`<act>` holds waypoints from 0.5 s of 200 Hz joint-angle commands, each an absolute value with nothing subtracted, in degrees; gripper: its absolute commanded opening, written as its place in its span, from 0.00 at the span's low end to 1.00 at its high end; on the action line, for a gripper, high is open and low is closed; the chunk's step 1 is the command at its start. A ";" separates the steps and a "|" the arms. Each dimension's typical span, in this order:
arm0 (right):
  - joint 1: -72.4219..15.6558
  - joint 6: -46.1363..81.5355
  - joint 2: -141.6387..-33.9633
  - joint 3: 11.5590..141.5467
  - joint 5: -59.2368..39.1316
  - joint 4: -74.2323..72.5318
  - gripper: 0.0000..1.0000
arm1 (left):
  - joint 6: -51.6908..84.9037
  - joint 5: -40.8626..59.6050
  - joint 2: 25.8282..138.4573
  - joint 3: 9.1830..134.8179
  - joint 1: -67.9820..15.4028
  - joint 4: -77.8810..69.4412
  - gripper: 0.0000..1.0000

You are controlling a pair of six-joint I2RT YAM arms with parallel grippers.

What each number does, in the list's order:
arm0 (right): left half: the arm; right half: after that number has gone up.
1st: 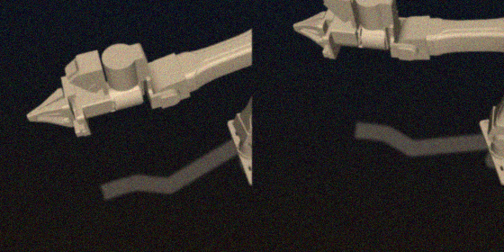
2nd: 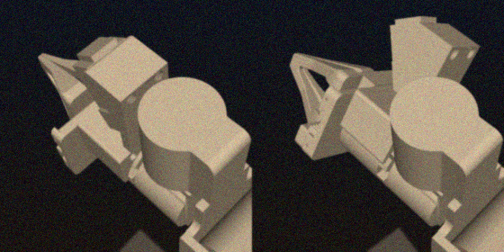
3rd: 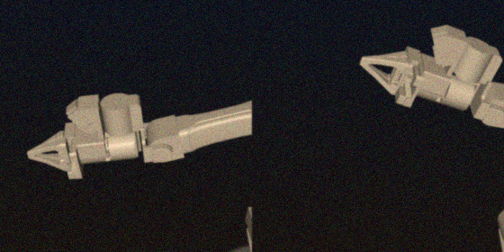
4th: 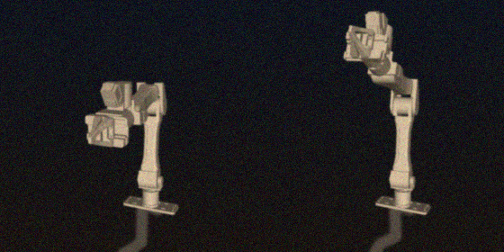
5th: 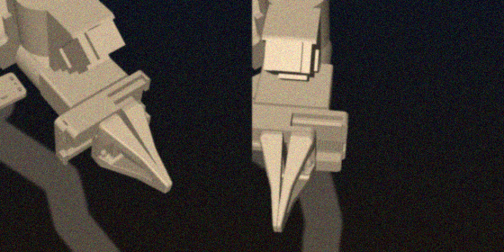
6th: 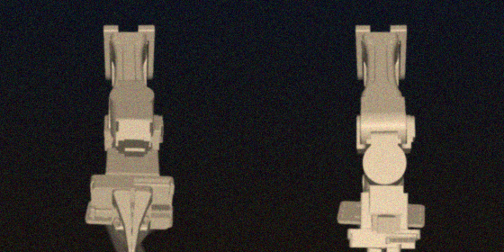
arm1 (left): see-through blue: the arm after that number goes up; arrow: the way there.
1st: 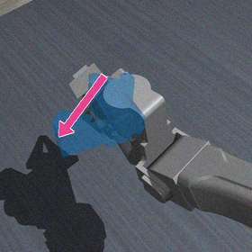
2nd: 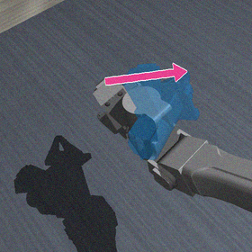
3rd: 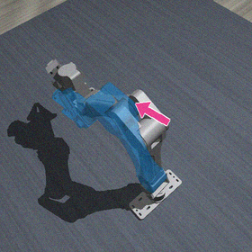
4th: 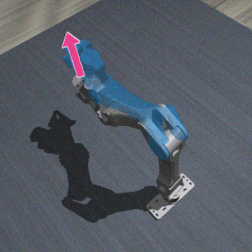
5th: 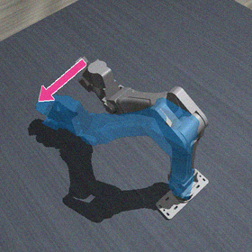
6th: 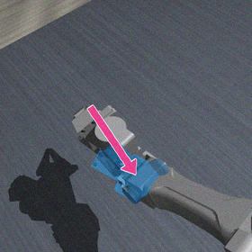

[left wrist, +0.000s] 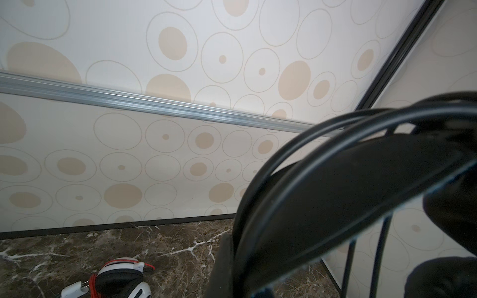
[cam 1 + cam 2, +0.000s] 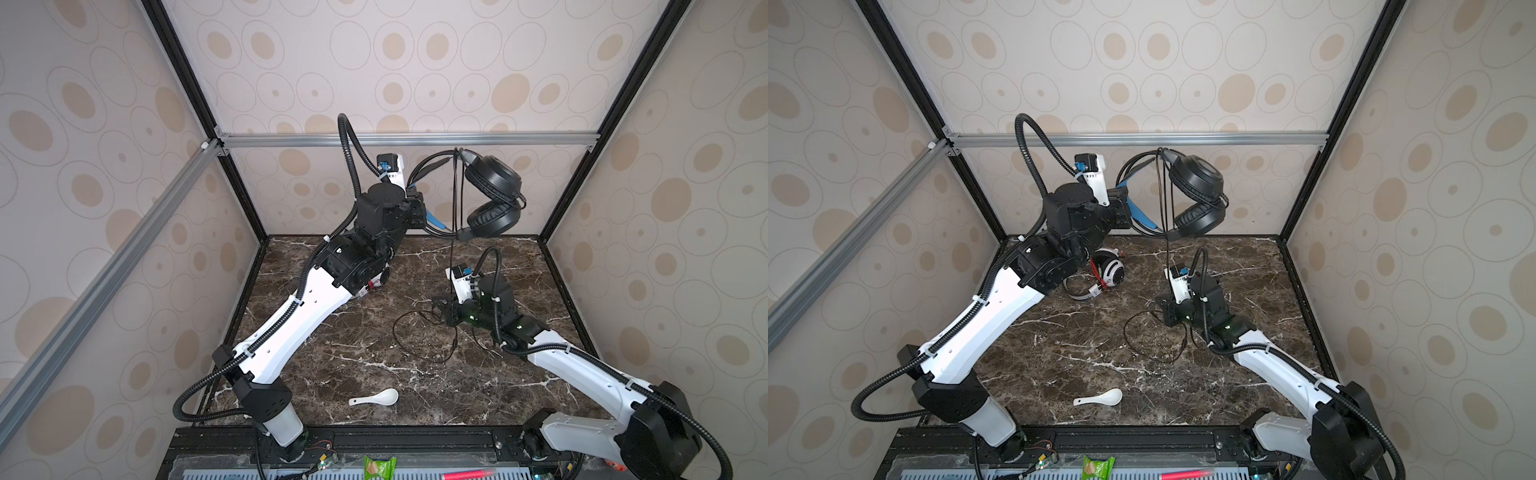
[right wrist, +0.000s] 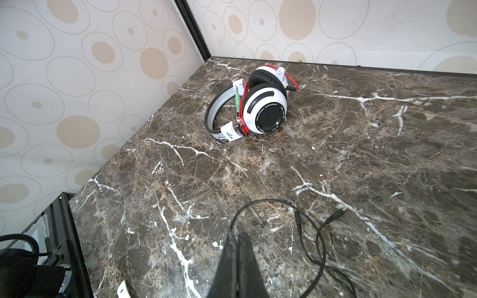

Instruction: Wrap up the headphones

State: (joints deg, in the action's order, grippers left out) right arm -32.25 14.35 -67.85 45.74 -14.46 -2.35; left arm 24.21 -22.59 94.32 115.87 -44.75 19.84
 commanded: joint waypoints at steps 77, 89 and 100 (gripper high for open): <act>-40.48 5.77 -63.67 53.05 -8.37 14.58 0.00 | 21.01 -31.81 91.11 111.57 -40.34 15.26 0.00; -41.87 4.54 -64.03 54.61 -7.37 16.28 0.00 | 20.12 -33.02 90.95 110.33 -40.32 15.33 0.00; -43.38 3.21 -64.37 56.14 -5.94 17.72 0.00 | 19.20 -34.18 90.88 109.55 -40.22 15.77 0.00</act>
